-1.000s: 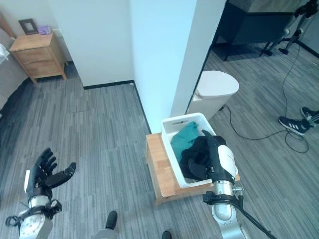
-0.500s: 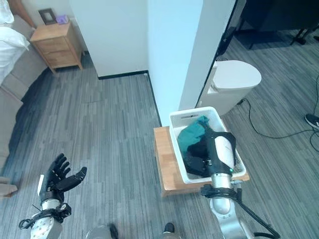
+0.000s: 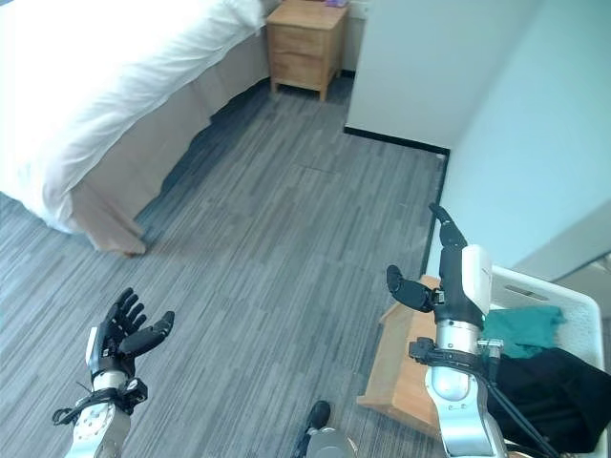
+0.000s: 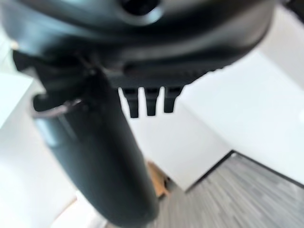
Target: Pick up bed clothes into laundry basket.
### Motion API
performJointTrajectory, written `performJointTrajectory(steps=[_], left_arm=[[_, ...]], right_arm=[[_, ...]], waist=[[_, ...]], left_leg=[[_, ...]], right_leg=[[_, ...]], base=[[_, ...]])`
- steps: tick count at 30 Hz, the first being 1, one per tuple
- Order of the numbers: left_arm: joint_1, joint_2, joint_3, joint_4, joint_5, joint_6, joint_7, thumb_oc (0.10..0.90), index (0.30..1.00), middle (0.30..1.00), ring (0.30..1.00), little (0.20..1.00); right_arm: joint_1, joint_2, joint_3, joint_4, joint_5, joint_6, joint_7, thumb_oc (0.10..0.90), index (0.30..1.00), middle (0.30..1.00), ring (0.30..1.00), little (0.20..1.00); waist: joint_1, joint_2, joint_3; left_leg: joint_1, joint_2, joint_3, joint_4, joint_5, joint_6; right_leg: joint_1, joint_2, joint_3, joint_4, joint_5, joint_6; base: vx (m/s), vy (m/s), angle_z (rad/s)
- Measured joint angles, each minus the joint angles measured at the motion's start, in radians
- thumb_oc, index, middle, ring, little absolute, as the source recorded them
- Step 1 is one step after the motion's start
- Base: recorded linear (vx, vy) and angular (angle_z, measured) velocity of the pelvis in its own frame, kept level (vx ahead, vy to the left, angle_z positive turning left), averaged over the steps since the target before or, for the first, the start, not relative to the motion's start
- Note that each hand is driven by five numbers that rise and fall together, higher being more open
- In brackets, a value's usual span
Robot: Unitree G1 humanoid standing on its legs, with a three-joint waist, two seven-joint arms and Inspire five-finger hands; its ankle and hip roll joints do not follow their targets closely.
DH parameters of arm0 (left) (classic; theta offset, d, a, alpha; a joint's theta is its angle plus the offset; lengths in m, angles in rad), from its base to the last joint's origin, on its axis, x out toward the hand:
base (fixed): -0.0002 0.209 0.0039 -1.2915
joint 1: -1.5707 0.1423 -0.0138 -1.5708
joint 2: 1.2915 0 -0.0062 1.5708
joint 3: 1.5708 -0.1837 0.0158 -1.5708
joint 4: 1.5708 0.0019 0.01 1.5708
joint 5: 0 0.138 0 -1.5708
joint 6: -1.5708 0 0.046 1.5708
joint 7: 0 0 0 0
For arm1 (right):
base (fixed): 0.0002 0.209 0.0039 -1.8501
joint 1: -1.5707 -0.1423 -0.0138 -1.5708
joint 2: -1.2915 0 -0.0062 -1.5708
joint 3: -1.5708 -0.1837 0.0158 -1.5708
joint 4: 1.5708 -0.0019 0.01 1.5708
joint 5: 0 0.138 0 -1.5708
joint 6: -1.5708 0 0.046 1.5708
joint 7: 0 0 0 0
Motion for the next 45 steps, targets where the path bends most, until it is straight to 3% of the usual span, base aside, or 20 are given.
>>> performJointTrajectory(steps=[3,5,6,7,8,9,11,13,14,17,21,26,33,37,38,40,41,42,44,45], left_arm=[[0.005,0.023,0.003,-0.002,0.001,0.0,0.001,0.8,0.9,0.9,0.9,0.9],[0.001,0.077,0.006,-0.002,0.002,0.0,0.002,0.8,0.9,0.9,0.9,0.9],[-0.006,0.084,0.002,0.0,0.002,0.0,0.006,0.8,0.9,0.9,0.9,0.9],[-0.024,0.09,-0.019,0.002,0.003,0.0,0.009,0.8,0.9,0.9,0.9,0.9],[-0.038,0.101,-0.062,-0.004,0.006,0.001,0.006,0.8,0.9,0.9,0.9,0.9],[-0.019,0.121,-0.087,-0.024,0.012,-0.004,0.006,0.8,0.9,0.9,0.9,0.9],[-0.009,0.134,-0.097,-0.033,0.032,0.0,0.01,0.8,0.9,0.9,0.9,0.9],[-0.009,0.151,-0.095,-0.033,0.053,0.0,0.018,0.8,0.9,0.9,0.9,0.9],[-0.011,0.154,-0.089,-0.031,0.072,0.0,0.031,0.8,0.9,0.9,0.9,0.9],[-0.006,0.148,-0.049,-0.038,0.081,-0.001,0.048,0.8,0.9,0.9,0.9,0.9],[-0.015,0.125,-0.011,-0.039,0.097,-0.001,0.048,0.8,0.9,0.9,0.9,0.9],[-0.008,0.078,-0.011,-0.039,0.118,-0.001,0.043,0.8,0.9,0.9,0.9,0.9],[-0.003,0.077,-0.01,-0.039,0.118,-0.001,0.045,0.8,0.9,0.9,0.9,0.9],[0.0,0.096,0.002,-0.037,0.118,-0.001,0.052,0.8,0.9,0.9,0.9,0.9],[-0.003,0.101,0.007,-0.037,0.117,-0.003,0.046,0.8,0.9,0.9,0.9,0.9],[-0.009,0.117,0.011,-0.032,0.115,-0.002,0.044,0.8,0.9,0.9,0.9,0.9],[-0.012,0.108,0.006,-0.039,0.093,-0.002,0.046,0.8,0.9,0.9,0.9,0.9],[-0.036,0.119,0.004,-0.049,0.075,-0.009,0.047,0.8,0.9,0.9,0.9,0.9],[-0.01,0.09,0.004,-0.033,0.045,-0.002,0.045,0.8,0.9,0.9,0.9,0.9],[-0.004,0.074,0.003,-0.034,0.033,-0.003,0.044,0.8,0.9,0.9,0.9,0.9]], right_arm=[[-0.004,0.004,0.038,0.0,-0.002,0.0,0.002,0.8,0.9,0.9,0.9,0.9],[-0.004,0.019,0.091,0.0,-0.002,-0.001,0.014,0.8,0.9,0.9,0.9,0.9],[0.0,0.026,0.093,-0.001,-0.002,-0.002,0.018,0.8,0.9,0.9,0.9,0.9],[0.024,0.035,0.089,-0.004,-0.003,-0.002,0.019,0.8,0.9,0.9,0.9,0.9],[0.062,0.046,0.081,-0.01,-0.003,-0.005,0.018,0.8,0.9,0.9,0.9,0.9],[0.09,0.057,0.101,0.0,-0.004,-0.003,0.025,0.8,0.9,0.9,0.9,0.9],[0.107,0.089,0.108,0.006,-0.004,-0.002,0.035,0.8,0.9,0.9,0.9,0.9],[0.11,0.108,0.106,0.016,-0.003,0.0,0.04,0.8,0.9,0.9,0.9,0.9],[0.107,0.11,0.102,0.037,-0.002,0.003,0.04,0.8,0.9,0.9,0.9,0.9],[0.058,0.109,0.104,0.042,-0.001,0.016,0.04,0.8,0.9,0.9,0.9,0.9],[0.005,0.104,0.104,0.043,0.001,0.02,0.039,0.8,0.9,0.9,0.9,0.9],[-0.003,0.067,0.104,0.043,0.001,0.021,0.041,0.8,0.9,0.9,0.9,0.9],[0.004,0.067,0.105,0.043,0.009,0.02,0.048,0.8,0.9,0.9,0.9,0.9],[-0.011,0.071,0.122,0.045,0.02,0.017,0.068,0.8,0.9,0.9,0.9,0.9],[-0.021,0.081,0.117,0.067,0.033,0.008,0.072,0.8,0.9,0.9,0.9,0.9],[-0.011,0.092,0.123,0.075,0.052,0.014,0.087,0.8,0.9,0.9,0.9,0.9],[-0.007,0.081,0.123,0.075,0.066,0.01,0.083,0.8,0.9,0.9,0.9,0.9],[-0.003,0.084,0.107,0.072,0.072,0.013,0.088,0.8,0.9,0.9,0.9,0.9],[-0.015,0.066,0.123,0.067,0.082,0.018,0.082,0.8,0.9,0.9,0.9,0.9],[-0.015,0.066,0.121,0.066,0.082,0.018,0.08,0.8,0.9,0.9,0.9,0.9]], waist=[[0.002,-0.043,-0.021],[0.007,-0.101,-0.031],[-0.005,-0.108,-0.029],[-0.025,-0.108,-0.018],[-0.059,-0.11,-0.015],[-0.046,-0.101,-0.018],[-0.063,-0.114,-0.019],[-0.066,-0.119,-0.02],[-0.077,-0.13,-0.031],[-0.036,-0.105,-0.038],[-0.021,-0.078,-0.038],[-0.015,-0.063,-0.04],[-0.02,-0.05,-0.04],[-0.022,-0.041,-0.031],[-0.016,-0.044,-0.013],[0.009,-0.092,0.006],[0.033,-0.094,0.02],[0.047,-0.127,0.05],[0.058,-0.126,0.067],[0.059,-0.119,0.072]], left_leg=[[-0.01,-0.045,-0.021,-0.003,-0.01,0.029],[-0.029,-0.059,-0.052,0.032,-0.023,0.049],[-0.036,-0.056,-0.07,0.048,-0.032,0.065],[-0.048,-0.057,-0.124,0.066,-0.044,0.085],[-0.041,-0.068,-0.188,0.065,-0.047,0.096],[-0.039,-0.067,-0.224,0.048,-0.037,0.109],[-0.052,-0.075,-0.277,0.034,-0.023,0.111],[-0.058,-0.088,-0.347,0.021,-0.005,0.1],[-0.052,-0.104,-0.385,0.009,-0.002,0.094],[-0.026,-0.093,-0.373,-0.044,0.02,0.06],[0.009,-0.038,-0.344,-0.08,0.044,0.023],[0.018,-0.001,-0.33,-0.086,0.057,0.004],[0.014,0.001,-0.346,-0.085,0.06,0.001],[0.005,0.02,-0.306,-0.066,0.059,0.0],[-0.023,0.051,-0.3,0.024,0.03,-0.017],[-0.088,0.071,-0.306,0.225,0.012,-0.02],[-0.215,0.124,-0.362,0.472,0.02,-0.023],[-0.327,0.17,-0.379,0.681,0.069,-0.034],[-0.428,0.205,-0.386,0.728,0.125,-0.023],[-0.444,0.209,-0.365,0.707,0.116,-0.013]], right_leg=[[-0.017,-0.054,0.002,0.037,0.002,0.023],[-0.021,-0.123,0.012,0.124,0.014,0.038],[-0.032,-0.143,0.068,0.188,0.02,0.047],[-0.061,-0.176,0.221,0.317,0.03,0.063],[-0.149,-0.176,0.457,0.473,0.033,0.149],[-0.171,-0.116,0.605,0.439,-0.029,0.234],[-0.19,-0.038,0.754,0.351,-0.066,0.226],[-0.178,-0.002,0.783,0.267,-0.03,0.183],[-0.138,-0.003,0.796,0.184,-0.004,0.179],[-0.039,0.009,0.754,-0.01,-0.013,0.188],[0.056,0.069,0.717,-0.179,0.053,0.149],[0.074,0.101,0.693,-0.189,0.051,0.14],[0.075,0.101,0.676,-0.185,0.049,0.139],[-0.001,0.117,0.689,-0.083,-0.01,0.132],[-0.023,0.127,0.646,-0.002,-0.073,0.086],[-0.025,0.113,0.659,0.03,-0.082,0.08],[-0.038,0.143,0.598,0.109,-0.137,-0.01],[-0.024,0.137,0.593,0.113,-0.126,0.001],[0.033,0.155,0.587,0.086,-0.147,-0.027],[0.049,0.159,0.585,0.071,-0.149,-0.03]], base=[[-0.05,0.14,0.31],[-0.05,0.09,0.61],[-0.03,0.078,1.13],[-0.01,0.115,1.74],[-0.06,0.043,1.9],[-0.07,0.037,1.47],[-0.02,-0.089,1.09],[0.02,-0.115,1.21],[0.02,-0.047,0.75],[0.0,-0.146,-0.01],[0.0,-0.126,-0.13],[0.0,-0.123,0.06],[-0.04,-0.179,0.06],[0.03,-0.264,-0.27],[0.0,-0.283,-0.38],[-0.03,-0.527,-0.4],[-0.03,-0.421,-0.24],[0.09,-0.162,-0.17],[0.16,-0.127,-0.11],[0.14,-0.013,-0.15]])
